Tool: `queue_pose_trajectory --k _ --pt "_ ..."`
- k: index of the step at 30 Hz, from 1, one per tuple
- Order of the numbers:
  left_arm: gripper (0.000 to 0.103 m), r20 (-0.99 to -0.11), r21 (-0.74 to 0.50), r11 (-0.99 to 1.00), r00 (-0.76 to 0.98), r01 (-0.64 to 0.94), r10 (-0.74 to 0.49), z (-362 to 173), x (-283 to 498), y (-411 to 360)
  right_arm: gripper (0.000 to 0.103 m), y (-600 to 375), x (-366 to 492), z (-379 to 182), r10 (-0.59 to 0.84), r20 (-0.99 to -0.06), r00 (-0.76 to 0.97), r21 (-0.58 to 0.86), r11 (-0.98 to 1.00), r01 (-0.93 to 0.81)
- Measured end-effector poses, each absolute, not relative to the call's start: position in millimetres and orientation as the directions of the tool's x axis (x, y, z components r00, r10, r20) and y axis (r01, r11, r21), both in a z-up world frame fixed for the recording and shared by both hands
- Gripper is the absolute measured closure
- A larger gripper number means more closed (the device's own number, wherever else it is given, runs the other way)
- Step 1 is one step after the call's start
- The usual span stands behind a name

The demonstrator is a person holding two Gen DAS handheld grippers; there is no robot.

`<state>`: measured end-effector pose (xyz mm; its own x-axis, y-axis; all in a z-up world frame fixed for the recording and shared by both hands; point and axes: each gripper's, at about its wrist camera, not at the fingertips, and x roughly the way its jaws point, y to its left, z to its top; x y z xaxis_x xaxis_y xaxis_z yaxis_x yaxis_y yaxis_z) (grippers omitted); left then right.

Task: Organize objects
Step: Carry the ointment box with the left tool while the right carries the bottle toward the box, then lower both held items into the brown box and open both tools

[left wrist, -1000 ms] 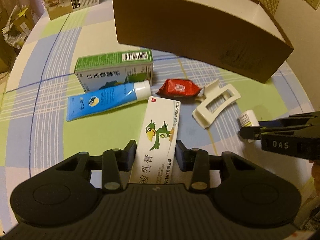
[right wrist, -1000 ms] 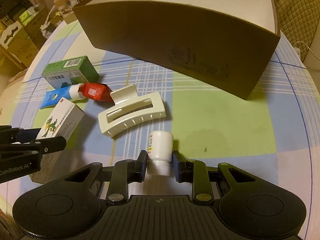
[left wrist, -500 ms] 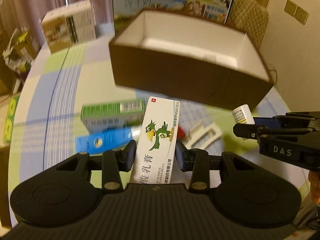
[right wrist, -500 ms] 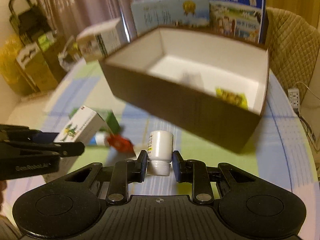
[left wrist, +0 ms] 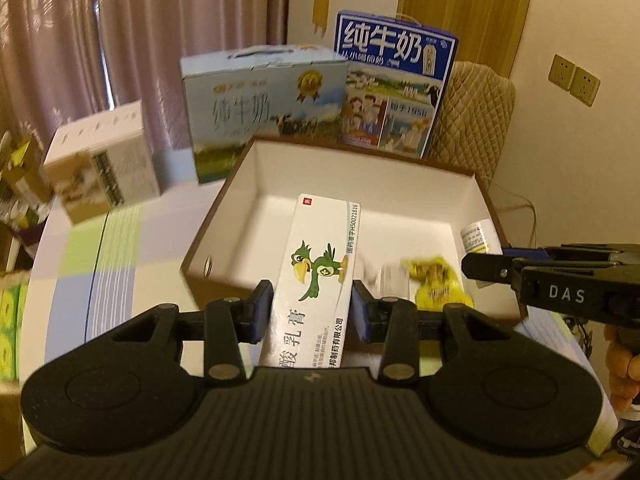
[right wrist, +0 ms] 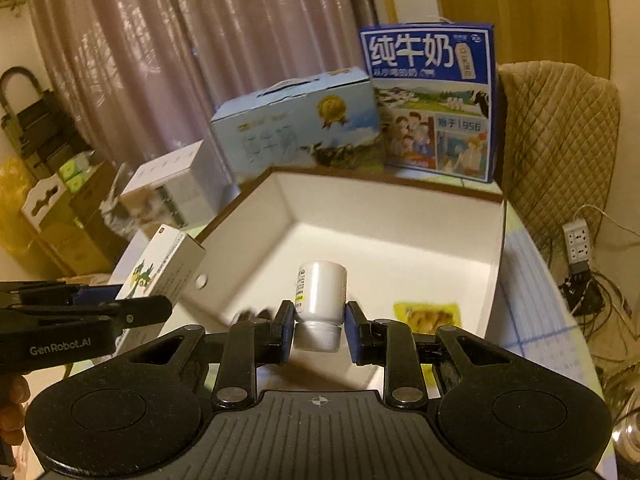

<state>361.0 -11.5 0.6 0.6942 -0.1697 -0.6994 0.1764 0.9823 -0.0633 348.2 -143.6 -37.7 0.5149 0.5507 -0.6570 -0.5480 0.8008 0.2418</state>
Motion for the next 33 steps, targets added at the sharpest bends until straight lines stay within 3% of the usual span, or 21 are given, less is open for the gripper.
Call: queue_pose_trajectory --k 14,33 --pt "0.070 -0.764 -0.043 0.987 0.631 0.155 -0.133 -31.7 472.4 -21.0 0.079 -126.7 432.9 -70.7 0.473 -0.735 0.486 0.214 0.841 -0.497" --pt "0.070 -0.796 0.000 0.984 0.595 0.179 -0.109 -78.6 520.6 -35.9 0.079 -125.5 455.4 -101.2 0.426 -0.780 0.458 0.197 0.862 -0.466"
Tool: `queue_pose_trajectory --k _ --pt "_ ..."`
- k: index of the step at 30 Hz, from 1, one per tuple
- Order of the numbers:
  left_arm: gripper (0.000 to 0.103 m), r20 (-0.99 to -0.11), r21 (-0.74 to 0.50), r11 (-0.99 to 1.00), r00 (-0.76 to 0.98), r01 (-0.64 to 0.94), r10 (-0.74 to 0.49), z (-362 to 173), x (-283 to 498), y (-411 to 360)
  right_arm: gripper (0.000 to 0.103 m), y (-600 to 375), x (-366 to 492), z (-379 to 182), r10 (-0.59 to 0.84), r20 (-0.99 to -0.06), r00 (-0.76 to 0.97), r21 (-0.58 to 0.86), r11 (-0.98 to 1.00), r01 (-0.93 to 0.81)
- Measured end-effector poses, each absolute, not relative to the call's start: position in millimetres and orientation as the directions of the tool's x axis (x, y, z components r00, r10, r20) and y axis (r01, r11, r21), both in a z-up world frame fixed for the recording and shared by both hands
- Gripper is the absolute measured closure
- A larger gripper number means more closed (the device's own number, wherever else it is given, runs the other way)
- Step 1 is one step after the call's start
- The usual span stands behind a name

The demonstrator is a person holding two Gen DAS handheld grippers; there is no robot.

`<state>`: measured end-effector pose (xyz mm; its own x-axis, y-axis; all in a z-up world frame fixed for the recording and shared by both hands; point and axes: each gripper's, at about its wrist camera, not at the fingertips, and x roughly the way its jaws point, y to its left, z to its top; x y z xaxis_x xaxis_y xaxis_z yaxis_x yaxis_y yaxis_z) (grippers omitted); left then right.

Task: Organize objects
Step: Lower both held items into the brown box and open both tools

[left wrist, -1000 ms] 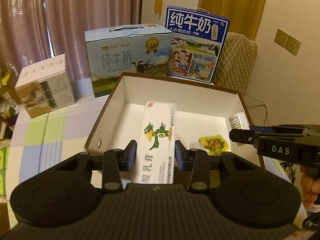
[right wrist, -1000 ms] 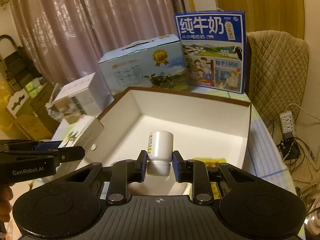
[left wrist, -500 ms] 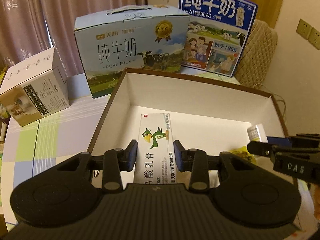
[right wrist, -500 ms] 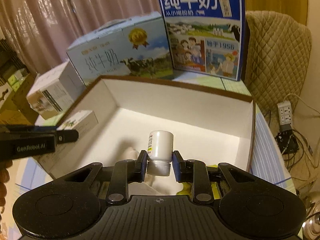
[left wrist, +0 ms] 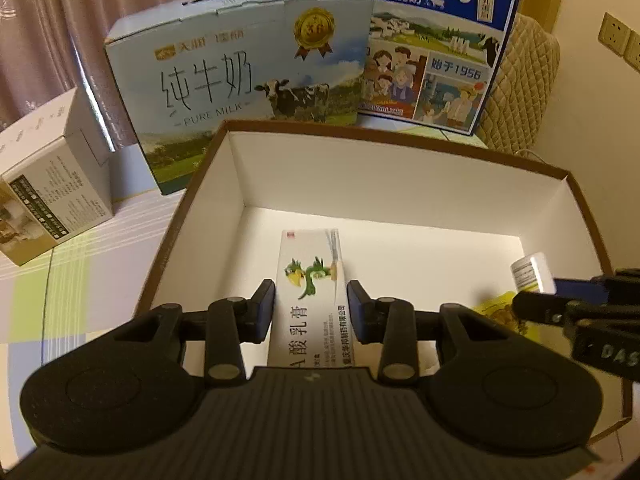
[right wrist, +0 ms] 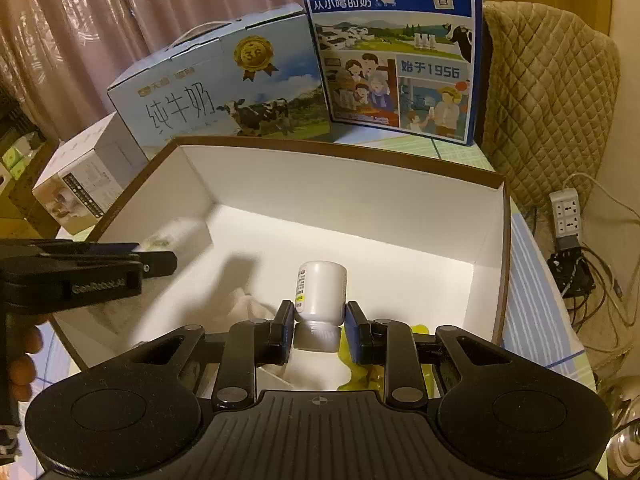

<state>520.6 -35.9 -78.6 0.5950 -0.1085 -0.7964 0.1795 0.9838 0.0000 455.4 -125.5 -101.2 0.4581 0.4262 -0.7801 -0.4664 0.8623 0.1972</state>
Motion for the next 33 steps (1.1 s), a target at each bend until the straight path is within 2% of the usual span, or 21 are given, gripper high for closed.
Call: queue_pose_trajectory --k 7,10,12,14,18,20,22,23,25,26,27,31,33 --pt "0.065 -0.812 0.012 0.984 0.576 0.178 -0.094 -88.2 517.1 -30.7 0.079 -125.7 458.1 -103.3 0.427 -0.784 0.451 0.202 0.862 -0.466" --pt "0.058 -0.809 0.001 0.985 0.579 0.174 -0.102 -84.3 513.9 -26.7 0.079 -124.3 457.0 -104.4 0.424 -0.786 0.451 0.200 0.863 -0.464" --pt "0.057 -0.806 -0.002 0.984 0.583 0.178 -0.107 -81.5 511.3 -25.2 0.079 -124.2 456.4 -104.5 0.427 -0.784 0.451 0.202 0.862 -0.465" --pt "0.051 -0.805 0.001 0.984 0.584 0.178 -0.105 -79.6 509.4 -24.4 0.079 -122.9 456.1 -104.5 0.428 -0.784 0.450 0.203 0.861 -0.467" --pt "0.048 -0.800 0.006 0.982 0.590 0.187 -0.107 -76.5 503.7 -23.4 0.079 -118.5 454.7 -102.3 0.431 -0.775 0.462 0.197 0.859 -0.472" --pt "0.041 -0.797 0.004 0.982 0.593 0.188 -0.110 -74.9 500.9 -22.6 0.079 -117.3 453.6 -100.6 0.439 -0.762 0.476 0.195 0.857 -0.477" --pt "0.039 -0.792 0.007 0.982 0.600 0.189 -0.110 -72.6 497.8 -21.8 0.078 -117.0 453.7 -98.9 0.454 -0.751 0.480 0.206 0.851 -0.483" --pt "0.037 -0.791 0.007 0.982 0.601 0.190 -0.111 -71.5 496.5 -21.4 0.075 -118.0 453.5 -97.6 0.466 -0.741 0.483 0.216 0.847 -0.485" --pt "0.033 -0.786 0.001 0.982 0.607 0.189 -0.116 -68.0 493.0 -19.8 0.059 -120.9 452.0 -94.3 0.484 -0.722 0.495 0.232 0.843 -0.486" --pt "0.031 -0.780 -0.003 0.982 0.614 0.190 -0.121 -65.4 490.5 -18.8 0.044 -124.2 450.3 -92.6 0.493 -0.707 0.507 0.240 0.842 -0.483" --pt "0.030 -0.777 -0.005 0.982 0.618 0.191 -0.124 -63.2 488.1 -18.0 0.039 -126.4 449.0 -90.5 0.499 -0.695 0.518 0.244 0.841 -0.483" --pt "0.019 -0.761 -0.016 0.981 0.634 0.192 -0.136 -53.6 475.1 -14.9 0.037 -139.2 438.0 -82.3 0.516 -0.666 0.540 0.253 0.836 -0.487" --pt "0.019 -0.758 -0.035 0.980 0.634 0.194 -0.152 -49.0 467.5 -12.5 0.036 -145.8 427.5 -78.2 0.519 -0.657 0.548 0.246 0.834 -0.494"
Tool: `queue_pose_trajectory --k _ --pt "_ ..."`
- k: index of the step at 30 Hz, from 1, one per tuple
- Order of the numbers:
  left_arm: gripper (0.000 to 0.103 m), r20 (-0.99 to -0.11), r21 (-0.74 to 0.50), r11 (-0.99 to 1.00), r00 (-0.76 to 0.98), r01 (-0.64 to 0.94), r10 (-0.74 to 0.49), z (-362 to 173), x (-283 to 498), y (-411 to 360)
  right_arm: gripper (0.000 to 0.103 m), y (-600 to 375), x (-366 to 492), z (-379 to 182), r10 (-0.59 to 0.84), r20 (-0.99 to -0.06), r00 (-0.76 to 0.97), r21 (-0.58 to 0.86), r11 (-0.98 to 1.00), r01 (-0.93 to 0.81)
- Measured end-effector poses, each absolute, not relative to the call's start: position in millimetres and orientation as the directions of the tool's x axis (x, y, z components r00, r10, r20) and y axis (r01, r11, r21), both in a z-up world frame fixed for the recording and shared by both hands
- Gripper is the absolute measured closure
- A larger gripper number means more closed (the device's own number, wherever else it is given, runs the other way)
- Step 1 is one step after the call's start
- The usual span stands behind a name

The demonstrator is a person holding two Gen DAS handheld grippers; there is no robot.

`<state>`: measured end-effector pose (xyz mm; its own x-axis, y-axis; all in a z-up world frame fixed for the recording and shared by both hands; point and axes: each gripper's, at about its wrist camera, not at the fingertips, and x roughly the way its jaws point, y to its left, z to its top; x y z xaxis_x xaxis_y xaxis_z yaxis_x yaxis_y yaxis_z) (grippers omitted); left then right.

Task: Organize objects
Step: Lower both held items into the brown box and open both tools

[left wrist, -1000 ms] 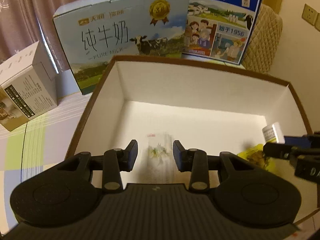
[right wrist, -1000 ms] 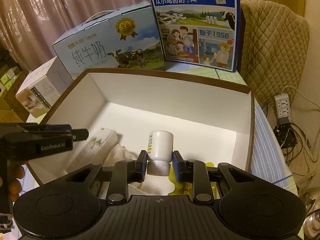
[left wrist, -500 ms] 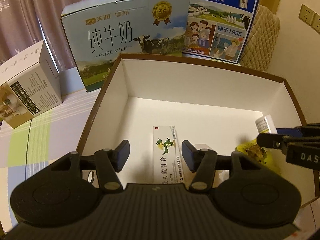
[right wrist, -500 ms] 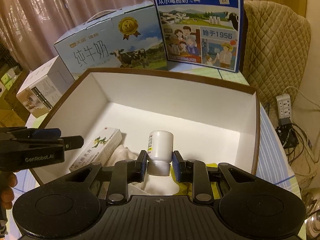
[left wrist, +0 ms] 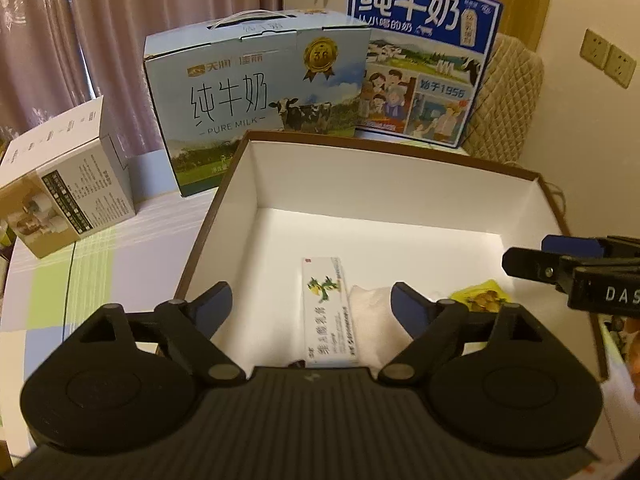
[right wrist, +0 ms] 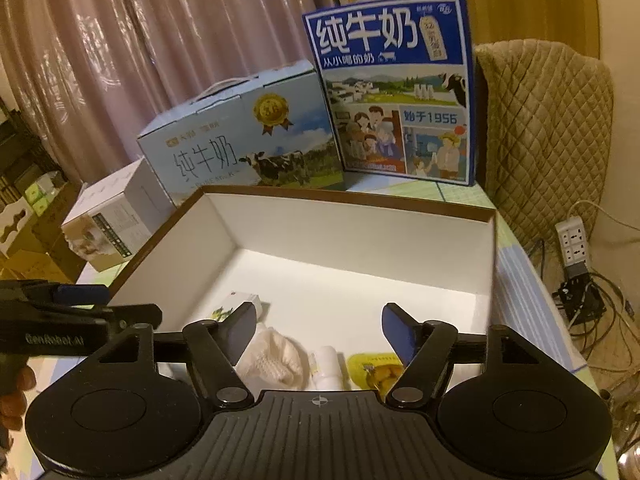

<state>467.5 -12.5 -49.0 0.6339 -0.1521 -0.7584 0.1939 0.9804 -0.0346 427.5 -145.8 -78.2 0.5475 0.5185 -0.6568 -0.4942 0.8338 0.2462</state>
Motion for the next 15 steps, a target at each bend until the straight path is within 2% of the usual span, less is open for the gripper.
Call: queue_pose_trajectory --k 11,15 --pt "0.010 -0.726 -0.068 0.981 0.665 0.182 -0.174 -25.1 402.5 -3.0 0.034 -169.4 363.3 -61.5 0.526 -0.628 0.574 0.197 0.820 -0.537" --pt "0.005 -0.715 -0.075 0.986 0.681 0.150 -0.158 -20.1 374.9 2.6 0.034 -176.2 342.7 -56.7 0.549 -0.615 0.566 0.237 0.813 -0.531"
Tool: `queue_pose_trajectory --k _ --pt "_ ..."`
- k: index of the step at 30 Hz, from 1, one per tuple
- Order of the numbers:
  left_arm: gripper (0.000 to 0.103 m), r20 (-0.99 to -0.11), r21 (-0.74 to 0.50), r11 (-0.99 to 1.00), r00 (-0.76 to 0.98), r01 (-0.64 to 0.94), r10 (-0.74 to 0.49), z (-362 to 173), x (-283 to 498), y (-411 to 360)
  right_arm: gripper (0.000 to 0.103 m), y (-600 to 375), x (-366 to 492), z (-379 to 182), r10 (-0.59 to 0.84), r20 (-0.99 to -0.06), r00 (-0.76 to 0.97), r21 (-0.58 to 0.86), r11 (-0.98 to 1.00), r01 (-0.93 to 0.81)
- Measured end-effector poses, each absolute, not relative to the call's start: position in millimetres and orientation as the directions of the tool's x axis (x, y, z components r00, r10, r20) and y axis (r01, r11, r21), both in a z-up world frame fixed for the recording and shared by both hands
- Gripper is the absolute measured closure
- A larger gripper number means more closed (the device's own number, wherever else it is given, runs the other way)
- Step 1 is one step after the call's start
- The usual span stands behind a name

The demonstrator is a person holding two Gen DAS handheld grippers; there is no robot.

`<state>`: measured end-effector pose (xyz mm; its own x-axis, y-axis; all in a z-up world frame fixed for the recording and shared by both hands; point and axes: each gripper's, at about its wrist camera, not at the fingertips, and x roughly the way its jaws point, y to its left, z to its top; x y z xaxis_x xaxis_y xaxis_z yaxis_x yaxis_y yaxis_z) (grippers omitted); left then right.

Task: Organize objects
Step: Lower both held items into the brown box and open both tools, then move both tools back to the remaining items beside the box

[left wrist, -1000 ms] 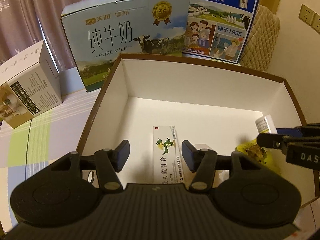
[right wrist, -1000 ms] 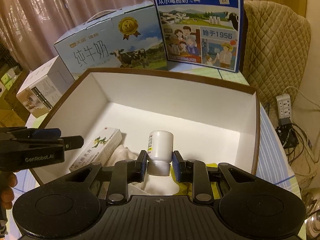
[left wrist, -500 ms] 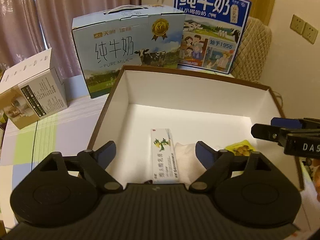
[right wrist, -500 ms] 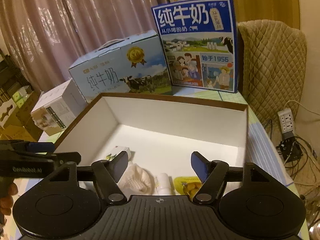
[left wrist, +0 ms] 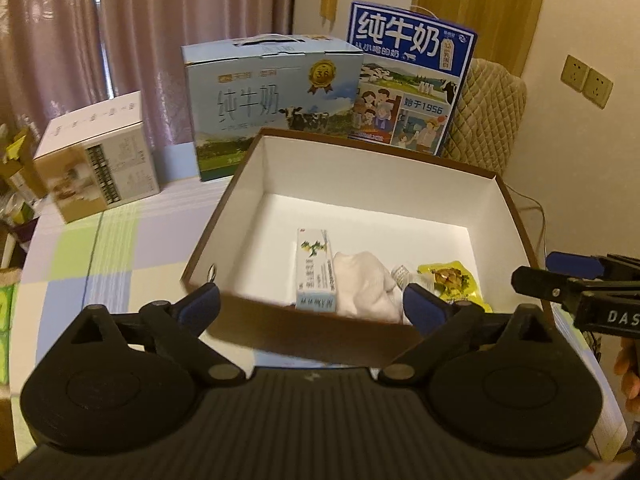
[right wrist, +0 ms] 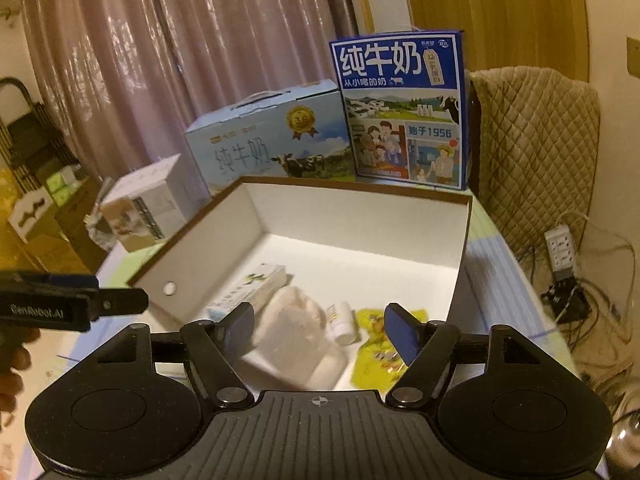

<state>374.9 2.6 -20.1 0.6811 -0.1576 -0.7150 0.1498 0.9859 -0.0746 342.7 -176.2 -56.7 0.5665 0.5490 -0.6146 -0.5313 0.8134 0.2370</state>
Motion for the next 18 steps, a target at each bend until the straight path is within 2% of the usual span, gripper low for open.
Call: queue_pose_trajectory --k 4,12,18 --pt "0.003 -0.715 -0.090 0.990 0.685 0.108 -0.140 -20.1 350.4 10.1 0.034 -175.3 322.8 -57.1 0.564 -0.624 0.540 0.264 0.803 -0.534" --pt "0.001 -0.721 -0.038 0.999 0.692 0.020 -0.041 -32.9 302.7 28.8 0.034 -158.2 283.9 -77.6 0.542 -0.689 0.482 0.224 0.791 -0.569" --pt "0.001 -0.749 -0.090 0.996 0.661 -0.025 -0.051 -48.6 276.6 45.3 0.034 -146.8 264.3 -98.0 0.539 -0.732 0.416 0.228 0.770 -0.596"
